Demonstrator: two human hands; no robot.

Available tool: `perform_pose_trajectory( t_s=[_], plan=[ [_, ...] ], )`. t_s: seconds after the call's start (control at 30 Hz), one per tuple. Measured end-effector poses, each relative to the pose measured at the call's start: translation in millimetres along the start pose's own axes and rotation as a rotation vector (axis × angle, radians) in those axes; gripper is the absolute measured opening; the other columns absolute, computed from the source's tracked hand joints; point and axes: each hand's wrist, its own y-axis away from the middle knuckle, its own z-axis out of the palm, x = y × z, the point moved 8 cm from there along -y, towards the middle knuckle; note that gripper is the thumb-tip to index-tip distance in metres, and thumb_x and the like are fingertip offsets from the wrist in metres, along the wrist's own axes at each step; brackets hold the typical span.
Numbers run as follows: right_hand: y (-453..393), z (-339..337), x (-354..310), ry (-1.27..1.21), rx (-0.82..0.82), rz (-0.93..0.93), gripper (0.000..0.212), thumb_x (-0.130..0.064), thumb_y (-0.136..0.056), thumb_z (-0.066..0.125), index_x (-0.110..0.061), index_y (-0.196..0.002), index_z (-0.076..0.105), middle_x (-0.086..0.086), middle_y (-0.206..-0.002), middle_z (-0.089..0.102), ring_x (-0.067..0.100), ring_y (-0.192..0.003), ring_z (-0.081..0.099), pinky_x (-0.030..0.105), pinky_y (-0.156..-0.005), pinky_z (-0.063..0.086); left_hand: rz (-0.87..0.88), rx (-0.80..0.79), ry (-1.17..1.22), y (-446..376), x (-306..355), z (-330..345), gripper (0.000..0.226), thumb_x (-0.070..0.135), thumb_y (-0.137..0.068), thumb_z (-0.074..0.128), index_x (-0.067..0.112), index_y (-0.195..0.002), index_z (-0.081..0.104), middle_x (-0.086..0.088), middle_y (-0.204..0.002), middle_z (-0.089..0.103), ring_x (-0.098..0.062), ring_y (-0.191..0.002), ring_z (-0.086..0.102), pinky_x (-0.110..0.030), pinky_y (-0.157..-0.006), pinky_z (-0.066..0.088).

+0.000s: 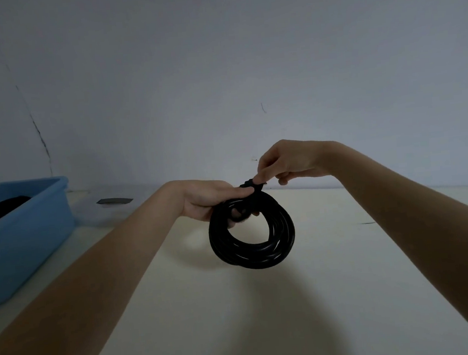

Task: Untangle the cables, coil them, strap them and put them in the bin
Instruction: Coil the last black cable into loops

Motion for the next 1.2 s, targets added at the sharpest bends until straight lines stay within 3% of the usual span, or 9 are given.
perform_pose_trajectory(
  t_s=[0.1, 0.23, 0.3, 0.37, 0.47, 0.63, 0.93, 1.07, 1.2],
  plan=[
    [0.0, -2.7, -0.9, -0.068, 0.018, -0.029, 0.012, -0.015, -0.081, 0.070, -0.007, -0.074, 0.064, -0.006, -0.055, 0.041, 0.011, -0.059, 0.034, 0.022, -0.064, 0.041, 0.027, -0.069, -0.017, -0.6, 2.6, 6.1, 0.046, 0.044, -0.084, 0.061, 0.002, -0.103, 0.059, -0.002, -0.079, 0.048, -0.003, -0.055, 0.050, -0.016, -0.055, 0.045],
    [0.7, 2.5, -5.7, -0.117, -0.019, -0.047, 0.015, -0.012, -0.083, 0.068, -0.008, -0.069, 0.063, -0.002, -0.060, 0.042, 0.011, -0.057, 0.037, 0.022, -0.066, 0.044, 0.024, -0.160, -0.028, -2.9, 4.9, 14.7, 0.084, 0.068, -0.050, 0.075, 0.004, -0.102, 0.062, 0.002, -0.075, 0.059, -0.005, -0.060, 0.052, -0.017, -0.058, 0.048],
    [1.9, 3.8, -7.9, -0.127, -0.045, -0.041, 0.015, -0.014, -0.082, 0.068, -0.009, -0.069, 0.064, -0.002, -0.063, 0.045, 0.009, -0.057, 0.040, 0.022, -0.068, 0.044, 0.014, -0.128, -0.059, -6.4, 5.3, 12.5, 0.068, 0.062, -0.066, 0.065, 0.005, -0.102, 0.061, 0.003, -0.075, 0.056, -0.003, -0.057, 0.051, -0.015, -0.058, 0.047],
    [2.4, 2.6, -7.7, -0.152, -0.056, -0.026, 0.016, -0.015, -0.081, 0.070, -0.012, -0.066, 0.065, -0.002, -0.064, 0.045, 0.009, -0.059, 0.041, 0.024, -0.070, 0.042, -0.008, -0.102, -0.056, -8.1, 3.8, 11.8, 0.041, 0.041, -0.083, 0.054, 0.004, -0.101, 0.058, 0.004, -0.071, 0.054, 0.000, -0.052, 0.049, -0.013, -0.055, 0.044],
    [-0.1, -1.3, -4.0, -0.126, -0.012, 0.009, 0.014, -0.019, -0.079, 0.073, -0.014, -0.067, 0.068, -0.006, -0.059, 0.043, 0.010, -0.059, 0.041, 0.024, -0.069, 0.042, -0.018, -0.113, -0.035, -8.0, 2.5, 17.1, 0.025, 0.023, -0.082, 0.054, 0.003, -0.098, 0.058, 0.007, -0.063, 0.055, 0.000, -0.050, 0.047, -0.013, -0.052, 0.042],
    [-8.5, 0.0, 6.9, -0.230, 0.094, 0.076, 0.019, -0.015, -0.080, 0.072, -0.012, -0.066, 0.059, -0.003, -0.054, 0.047, 0.011, -0.051, 0.041, 0.023, -0.059, 0.045, -0.014, -0.155, -0.003, -6.9, 8.8, 31.3, 0.011, 0.011, -0.089, 0.051, 0.003, -0.092, 0.058, 0.001, -0.069, 0.053, -0.002, -0.049, 0.043, -0.013, -0.051, 0.040],
    [-4.2, 7.1, 23.1, -0.525, 0.103, 0.117, 0.010, -0.012, -0.084, 0.068, -0.004, -0.085, 0.062, 0.005, -0.073, 0.060, 0.016, -0.064, 0.065, 0.026, -0.063, 0.054, 0.051, -0.061, -0.116, -9.3, 17.4, 23.4, 0.016, -0.007, -0.091, 0.048, 0.005, -0.084, 0.055, 0.005, -0.054, 0.051, -0.003, -0.047, 0.043, -0.013, -0.050, 0.040],
    [-3.9, 22.2, 31.9, -0.416, 0.057, 0.184, 0.015, -0.014, -0.091, 0.059, -0.002, -0.083, 0.058, 0.006, -0.074, 0.055, 0.015, -0.062, 0.062, 0.025, -0.062, 0.055, 0.023, 0.012, -0.321, -12.1, 16.3, 18.3, 0.011, -0.005, -0.085, 0.060, 0.006, -0.084, 0.057, -0.001, -0.066, 0.056, -0.007, -0.056, 0.052, -0.015, -0.056, 0.045],
    [-5.3, 33.9, 44.2, -0.313, 0.019, 0.204, 0.017, -0.018, -0.093, 0.056, -0.006, -0.081, 0.056, 0.006, -0.078, 0.055, 0.014, -0.071, 0.057, 0.025, -0.076, 0.054, 0.067, 0.118, -0.687, -15.5, 21.8, 18.6, 0.017, 0.005, -0.082, 0.069, 0.013, -0.075, 0.056, 0.003, -0.061, 0.056, -0.004, -0.049, 0.052, -0.015, -0.054, 0.043]
  ],
)
